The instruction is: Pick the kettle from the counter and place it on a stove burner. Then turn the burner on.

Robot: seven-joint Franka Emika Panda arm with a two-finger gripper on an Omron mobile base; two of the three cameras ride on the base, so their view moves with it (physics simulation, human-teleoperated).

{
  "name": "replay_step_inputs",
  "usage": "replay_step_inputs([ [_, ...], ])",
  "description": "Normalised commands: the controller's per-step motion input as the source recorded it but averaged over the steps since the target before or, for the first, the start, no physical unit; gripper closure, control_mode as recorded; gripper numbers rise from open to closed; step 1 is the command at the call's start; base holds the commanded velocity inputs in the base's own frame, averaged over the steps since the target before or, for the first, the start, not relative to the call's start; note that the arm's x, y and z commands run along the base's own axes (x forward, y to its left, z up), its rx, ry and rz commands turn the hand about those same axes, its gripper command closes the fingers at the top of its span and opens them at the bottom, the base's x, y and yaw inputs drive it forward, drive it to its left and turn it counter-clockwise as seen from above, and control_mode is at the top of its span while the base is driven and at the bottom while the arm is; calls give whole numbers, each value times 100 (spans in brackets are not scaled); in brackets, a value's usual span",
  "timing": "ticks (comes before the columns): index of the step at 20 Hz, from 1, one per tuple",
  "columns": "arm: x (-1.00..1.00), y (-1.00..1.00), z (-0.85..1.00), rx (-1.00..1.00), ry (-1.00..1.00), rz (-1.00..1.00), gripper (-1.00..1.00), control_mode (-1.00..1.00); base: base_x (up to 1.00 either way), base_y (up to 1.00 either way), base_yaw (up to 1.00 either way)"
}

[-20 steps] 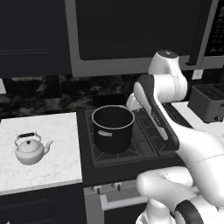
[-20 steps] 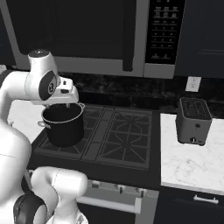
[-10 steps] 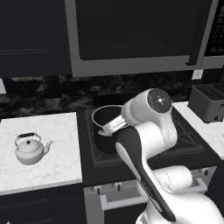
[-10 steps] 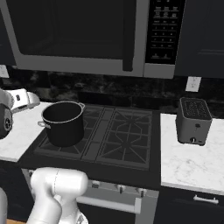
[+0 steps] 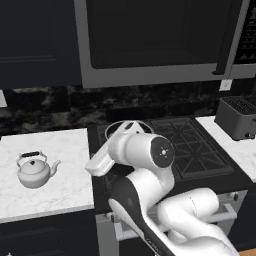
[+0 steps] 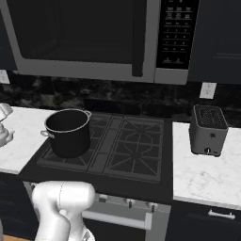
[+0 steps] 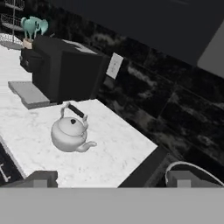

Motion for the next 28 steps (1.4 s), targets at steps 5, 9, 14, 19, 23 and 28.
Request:
replay_step_inputs([
  [5,0,100,14,0,0,29,-100,-100,0,0,0],
  [9,16,100,0,0,13,30,-100,-100,0,0,0],
  [14,69,100,-3,-28,45,9,-100,-100,0,0,0],
  [19,44,70,-23,-44,39,1,-100,-100,0,0,0],
  [23,-1,38,-46,-43,4,2,-100,-100,0,0,0],
  [28,-6,41,-78,-56,-2,2,-100,-100,0,0,0],
])
